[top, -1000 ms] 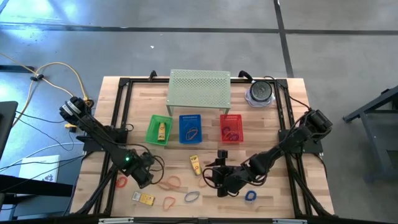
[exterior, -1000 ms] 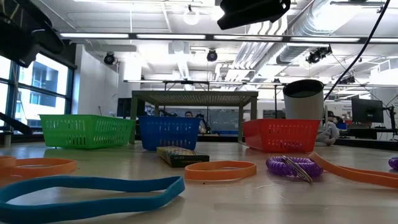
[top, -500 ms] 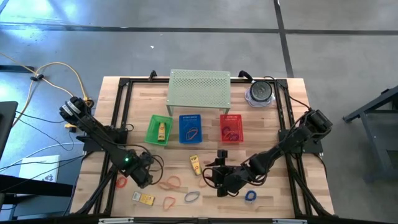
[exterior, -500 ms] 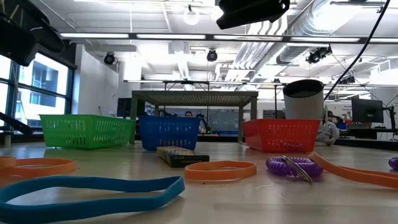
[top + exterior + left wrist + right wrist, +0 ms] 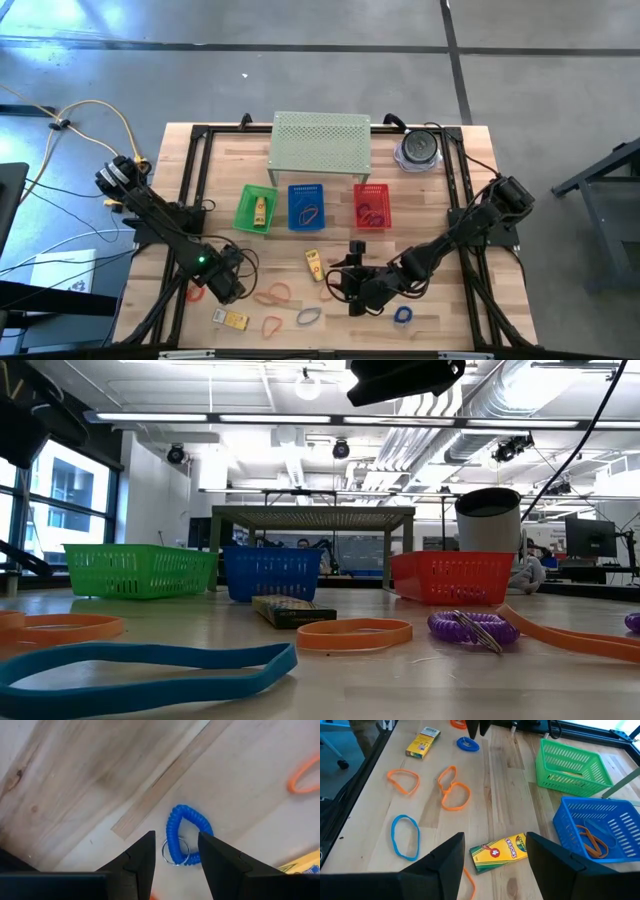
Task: Pick & Place Office Desk Supplies
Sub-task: Put the blue spring keychain into the red bin
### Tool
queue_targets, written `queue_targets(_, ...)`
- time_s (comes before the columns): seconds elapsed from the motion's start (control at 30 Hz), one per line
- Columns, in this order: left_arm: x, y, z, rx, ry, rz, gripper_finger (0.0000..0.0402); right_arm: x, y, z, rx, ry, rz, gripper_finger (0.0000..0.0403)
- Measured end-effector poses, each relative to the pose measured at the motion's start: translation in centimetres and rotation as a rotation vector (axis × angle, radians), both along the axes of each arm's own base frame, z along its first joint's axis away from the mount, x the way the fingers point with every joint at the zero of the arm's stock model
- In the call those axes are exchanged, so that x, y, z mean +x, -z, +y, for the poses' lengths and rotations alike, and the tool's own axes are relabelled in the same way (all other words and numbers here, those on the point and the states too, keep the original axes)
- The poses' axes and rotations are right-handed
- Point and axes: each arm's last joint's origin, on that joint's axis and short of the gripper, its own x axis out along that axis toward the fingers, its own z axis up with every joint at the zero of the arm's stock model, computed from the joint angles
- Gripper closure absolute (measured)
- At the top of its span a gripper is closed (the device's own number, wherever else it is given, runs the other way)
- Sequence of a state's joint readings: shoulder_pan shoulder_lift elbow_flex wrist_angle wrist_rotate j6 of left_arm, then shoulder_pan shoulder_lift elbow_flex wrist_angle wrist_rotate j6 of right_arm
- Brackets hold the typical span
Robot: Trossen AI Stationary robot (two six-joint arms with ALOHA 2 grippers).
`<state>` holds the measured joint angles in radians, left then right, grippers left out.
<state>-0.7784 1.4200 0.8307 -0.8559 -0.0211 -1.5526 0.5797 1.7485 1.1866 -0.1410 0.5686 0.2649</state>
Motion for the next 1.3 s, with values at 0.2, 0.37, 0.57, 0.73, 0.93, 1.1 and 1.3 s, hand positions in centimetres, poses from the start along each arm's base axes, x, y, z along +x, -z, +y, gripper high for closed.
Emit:
queue_targets(0.2,0.1,0.4,-0.1,0.019,-0.010,0.017,0.0259,0.0,0.0,0.0,0.001,-0.002,0.000,0.0203)
queue_targets(0.37,0.3,1.4,-0.3,0.032,0.048,0.069,0.0259,0.0,0.0,0.0,0.001,-0.002,0.001,0.0203)
queue_targets(0.57,0.4,2.1,-0.5,0.052,0.057,0.089,0.0259,0.0,0.0,0.0,0.001,-0.001,0.000,0.0203)
queue_targets(0.73,0.6,3.0,-0.7,0.079,0.075,0.116,0.0259,0.0,0.0,0.0,0.000,-0.001,0.000,0.0203)
queue_targets(0.93,0.8,3.5,-0.9,0.071,0.092,0.134,0.0262,0.0,0.0,0.0,0.000,0.000,0.000,0.0203)
queue_targets(1.1,0.8,3.5,-1.0,0.052,0.088,0.135,0.0308,0.0,0.0,0.0,0.000,0.000,0.000,0.0203)
queue_targets(1.3,1.2,3.4,-0.9,0.078,0.138,0.095,0.0389,0.0,0.0,0.0,0.000,0.000,0.000,0.0203)
